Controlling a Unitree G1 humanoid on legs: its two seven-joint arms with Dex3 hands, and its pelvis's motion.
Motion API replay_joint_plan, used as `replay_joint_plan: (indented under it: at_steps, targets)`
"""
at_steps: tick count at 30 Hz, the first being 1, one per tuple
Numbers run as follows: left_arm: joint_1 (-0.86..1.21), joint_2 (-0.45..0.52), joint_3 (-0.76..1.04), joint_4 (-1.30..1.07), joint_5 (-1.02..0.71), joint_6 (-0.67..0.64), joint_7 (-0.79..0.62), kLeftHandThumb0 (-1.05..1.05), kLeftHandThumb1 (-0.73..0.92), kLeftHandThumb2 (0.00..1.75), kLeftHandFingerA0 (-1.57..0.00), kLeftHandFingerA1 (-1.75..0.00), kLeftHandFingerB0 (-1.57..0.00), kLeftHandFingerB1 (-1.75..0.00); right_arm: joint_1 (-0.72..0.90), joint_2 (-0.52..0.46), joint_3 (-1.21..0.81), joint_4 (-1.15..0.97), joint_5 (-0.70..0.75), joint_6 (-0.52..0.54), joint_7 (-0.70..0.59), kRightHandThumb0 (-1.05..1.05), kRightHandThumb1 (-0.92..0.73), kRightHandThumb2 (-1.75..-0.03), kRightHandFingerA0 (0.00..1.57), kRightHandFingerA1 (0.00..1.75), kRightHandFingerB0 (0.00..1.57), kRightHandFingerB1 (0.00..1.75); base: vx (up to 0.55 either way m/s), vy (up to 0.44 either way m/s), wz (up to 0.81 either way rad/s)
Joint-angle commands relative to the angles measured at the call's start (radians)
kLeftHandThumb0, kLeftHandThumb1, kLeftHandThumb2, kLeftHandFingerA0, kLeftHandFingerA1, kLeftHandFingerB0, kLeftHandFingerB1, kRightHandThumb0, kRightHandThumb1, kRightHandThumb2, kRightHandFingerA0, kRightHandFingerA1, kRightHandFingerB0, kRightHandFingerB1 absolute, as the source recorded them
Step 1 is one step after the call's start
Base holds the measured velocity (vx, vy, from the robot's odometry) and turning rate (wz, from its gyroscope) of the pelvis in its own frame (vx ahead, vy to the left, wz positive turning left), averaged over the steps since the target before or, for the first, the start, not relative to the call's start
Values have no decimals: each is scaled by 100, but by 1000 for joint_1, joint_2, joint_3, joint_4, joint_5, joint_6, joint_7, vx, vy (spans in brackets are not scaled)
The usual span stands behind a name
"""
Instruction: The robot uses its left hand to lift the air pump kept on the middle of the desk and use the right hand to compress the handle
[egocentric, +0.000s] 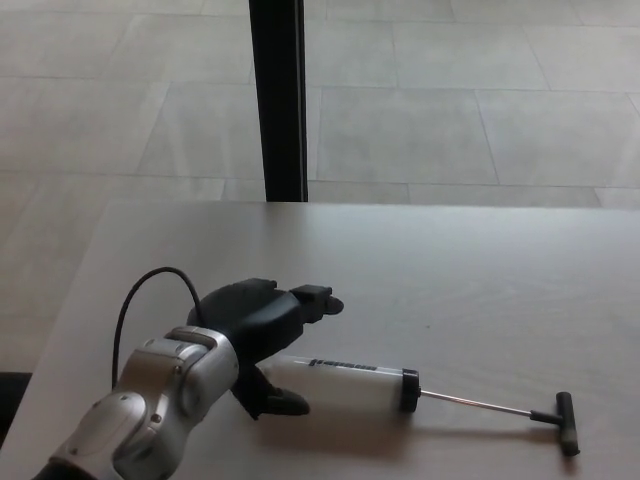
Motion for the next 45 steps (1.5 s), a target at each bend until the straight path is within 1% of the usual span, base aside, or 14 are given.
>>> replay_joint_plan:
  at_steps: [1, 8, 9, 10, 15, 16, 17, 18, 19, 21, 26, 27, 30, 45]
  targets:
    - [-9, -27, 0, 17, -8, 67, -38, -84, 61, 59, -11, -54, -19, -34, -11, -15, 2, 1, -12, 11, -7, -75, -83, -65, 28, 47, 46, 38, 0, 0, 0]
    - [6, -64, -6, 20, -4, 88, -18, -81, 62, 59, -17, -53, -22, -34, -16, -16, 1, 0, -5, 17, -2, -75, -83, -65, 29, 50, 47, 38, 0, 0, 0]
    - [12, -73, -6, 23, -7, 80, 2, -80, 62, 59, -16, -55, -21, -36, -16, -14, 0, 0, -2, 16, 1, -80, -68, -80, 26, 53, 43, 45, 0, 0, 0]
    - [15, -78, -5, 24, -9, 75, 13, -79, 62, 59, -15, -55, -21, -36, -18, -14, 0, 0, -1, 17, 0, -75, -83, -65, 29, 50, 47, 38, 0, 0, 0]
    - [14, -88, 1, 25, -7, 77, 30, -79, 63, 59, -14, -55, -20, -36, -29, -17, 8, 5, -17, 15, -3, -76, -83, -65, 29, 52, 47, 38, 0, 0, 0]
    - [16, -88, -1, 23, -6, 77, 27, -79, 63, 59, -15, -57, -20, -36, -29, -17, 9, 4, -19, 14, -5, -80, -71, -79, 28, 54, 44, 44, 0, 0, 0]
    - [18, -86, -4, 19, -4, 77, 24, -79, 48, 91, -14, -58, -14, -47, -29, -17, 11, 2, -24, 11, -7, -75, -84, -65, 29, 52, 47, 38, 0, 0, 0]
    - [23, -81, -5, 21, -2, 76, 24, -82, 60, 60, -14, -58, -21, -38, -31, -17, 11, 4, -24, 6, -3, -80, -70, -78, 27, 55, 43, 43, 0, 0, 0]
    - [30, -73, -6, 23, 0, 78, 21, -81, 62, 59, -14, -59, -21, -37, -32, -18, 10, 3, -22, 6, -2, -76, -83, -65, 28, 52, 47, 37, 0, 0, 0]
    - [40, -69, -2, 15, -1, 95, 8, -79, 61, 59, -14, -58, -21, -37, -35, -16, 9, 0, -22, 14, -11, -81, -68, -80, 26, 53, 43, 44, 0, 0, 0]
    - [55, -42, -31, 5, 49, 139, -4, -76, 61, 59, -16, -58, -24, -36, -45, -17, 8, 11, -28, 6, -9, -82, -70, -78, 26, 54, 42, 43, 0, 0, 0]
    - [58, -36, -41, 5, 63, 148, -2, -74, 61, 59, -19, -59, -27, -36, -46, -19, 10, 8, -35, 8, -12, -77, -83, -65, 29, 52, 45, 36, 0, 0, 0]
    - [64, -22, -70, 2, 104, 178, -1, -72, 59, 59, -18, -58, -27, -37, -46, -19, 15, 4, -50, 2, -17, -80, -70, -76, 27, 53, 42, 42, 0, 0, 0]
    - [48, -85, -87, 17, 135, 239, 44, -63, 62, 58, -26, -59, -31, -37, -89, -17, 15, 18, -62, -2, -36, -61, -80, -64, 32, 56, 48, 37, 0, 0, 0]
